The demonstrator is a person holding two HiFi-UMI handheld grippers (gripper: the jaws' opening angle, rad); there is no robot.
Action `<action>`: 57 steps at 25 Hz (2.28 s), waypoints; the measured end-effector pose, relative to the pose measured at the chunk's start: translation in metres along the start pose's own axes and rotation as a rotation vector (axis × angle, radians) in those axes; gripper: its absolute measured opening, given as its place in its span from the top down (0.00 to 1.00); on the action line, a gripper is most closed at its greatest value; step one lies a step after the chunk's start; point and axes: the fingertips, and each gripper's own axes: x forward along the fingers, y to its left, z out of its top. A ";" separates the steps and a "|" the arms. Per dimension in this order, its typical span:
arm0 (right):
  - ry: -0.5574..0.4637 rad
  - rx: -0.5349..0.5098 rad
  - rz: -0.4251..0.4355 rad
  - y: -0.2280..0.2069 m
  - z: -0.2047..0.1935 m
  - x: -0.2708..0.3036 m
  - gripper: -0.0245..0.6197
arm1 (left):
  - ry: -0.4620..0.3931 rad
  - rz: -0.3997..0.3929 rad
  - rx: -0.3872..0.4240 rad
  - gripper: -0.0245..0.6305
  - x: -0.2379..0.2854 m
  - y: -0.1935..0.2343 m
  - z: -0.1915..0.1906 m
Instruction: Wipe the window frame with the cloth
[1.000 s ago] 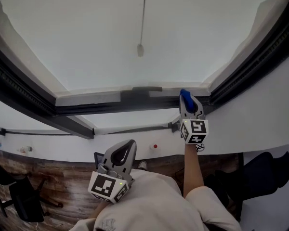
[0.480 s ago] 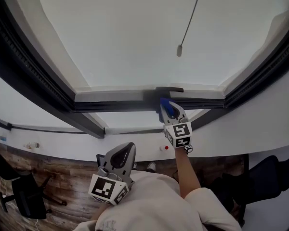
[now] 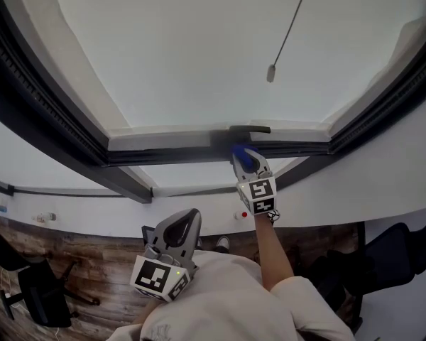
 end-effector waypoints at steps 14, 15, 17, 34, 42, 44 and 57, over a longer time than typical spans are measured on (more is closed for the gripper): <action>0.012 0.000 -0.030 -0.026 -0.010 -0.013 0.87 | 0.009 -0.013 -0.003 0.95 0.015 -0.014 -0.003; 0.013 0.002 -0.033 -0.028 -0.012 -0.014 0.87 | 0.012 -0.011 0.000 0.95 0.016 -0.014 -0.004; 0.016 0.003 -0.040 -0.034 -0.013 -0.016 0.87 | 0.017 -0.010 0.005 0.95 0.017 -0.015 -0.006; 0.015 0.018 -0.073 -0.076 -0.024 -0.035 0.87 | 0.004 -0.031 0.004 0.95 0.037 -0.046 -0.005; 0.010 0.025 -0.075 -0.089 -0.029 -0.041 0.87 | 0.004 -0.024 0.008 0.95 0.045 -0.057 -0.007; 0.010 0.026 -0.076 -0.092 -0.030 -0.043 0.87 | 0.005 -0.022 0.008 0.95 0.047 -0.059 -0.009; 0.004 0.045 -0.099 -0.121 -0.039 -0.056 0.87 | 0.016 -0.023 0.011 0.95 0.059 -0.079 -0.017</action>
